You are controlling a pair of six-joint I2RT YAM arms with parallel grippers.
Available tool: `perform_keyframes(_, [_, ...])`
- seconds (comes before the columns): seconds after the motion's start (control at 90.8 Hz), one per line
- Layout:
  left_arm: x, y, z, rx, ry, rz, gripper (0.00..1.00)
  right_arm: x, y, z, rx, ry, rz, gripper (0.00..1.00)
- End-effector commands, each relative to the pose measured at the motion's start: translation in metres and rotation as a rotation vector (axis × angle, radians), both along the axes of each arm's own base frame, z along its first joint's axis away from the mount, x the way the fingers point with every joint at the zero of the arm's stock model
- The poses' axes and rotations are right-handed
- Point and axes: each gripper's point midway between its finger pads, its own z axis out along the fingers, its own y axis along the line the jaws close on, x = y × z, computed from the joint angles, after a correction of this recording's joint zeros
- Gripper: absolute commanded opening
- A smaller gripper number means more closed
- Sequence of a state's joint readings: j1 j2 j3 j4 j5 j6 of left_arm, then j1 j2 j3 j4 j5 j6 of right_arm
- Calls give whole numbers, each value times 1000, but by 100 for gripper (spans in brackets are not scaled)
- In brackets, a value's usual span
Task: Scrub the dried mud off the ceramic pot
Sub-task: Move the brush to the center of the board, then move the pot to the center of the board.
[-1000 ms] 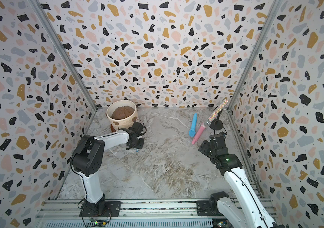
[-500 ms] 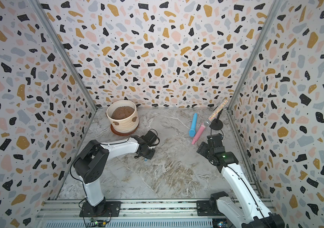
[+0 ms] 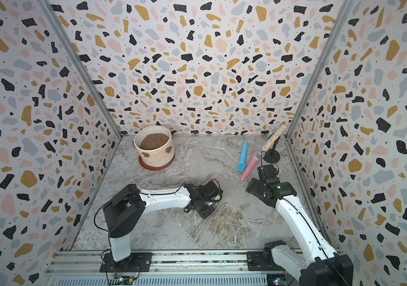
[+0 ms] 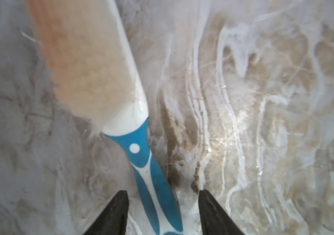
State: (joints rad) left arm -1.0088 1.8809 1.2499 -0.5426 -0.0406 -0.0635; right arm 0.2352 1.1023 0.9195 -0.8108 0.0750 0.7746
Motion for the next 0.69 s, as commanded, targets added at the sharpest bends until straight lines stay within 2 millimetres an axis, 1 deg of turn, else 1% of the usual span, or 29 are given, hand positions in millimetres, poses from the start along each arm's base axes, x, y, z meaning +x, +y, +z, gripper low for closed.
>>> perform_keyframes(0.0, [4,-13,60,-101,-84,-138,67,-5,14,0,56,108,3,98])
perform_keyframes(0.088, [9,-1,91,-130,-162,-191,79,1,31,-2,152,125,-12,99])
perform_keyframes(0.154, [16,16,113,-164,-164,-182,81,8,40,-1,199,124,-20,99])
perform_keyframes(0.209, [30,35,130,-186,-159,-141,82,13,43,3,207,121,-19,99])
perform_keyframes(0.231, [38,44,136,-190,-170,-114,83,16,45,4,208,117,-16,99])
perform_keyframes(0.286, [60,69,153,-176,-239,-50,86,20,48,9,209,109,-5,99])
perform_keyframes(0.341, [78,94,169,-153,-303,-6,89,24,53,12,211,102,18,98])
perform_keyframes(0.462, [106,140,199,-116,-397,29,97,29,71,16,227,82,90,94])
perform_keyframes(0.54, [119,159,204,-59,-420,-20,98,27,83,13,227,96,120,94])
perform_keyframes(0.595, [135,176,200,-16,-431,-18,98,24,92,11,230,110,137,94])
perform_keyframes(0.617, [141,184,197,-4,-417,-9,97,24,95,10,232,115,143,94])
perform_keyframes(0.683, [158,198,194,-24,-357,8,95,23,103,7,238,123,152,94])
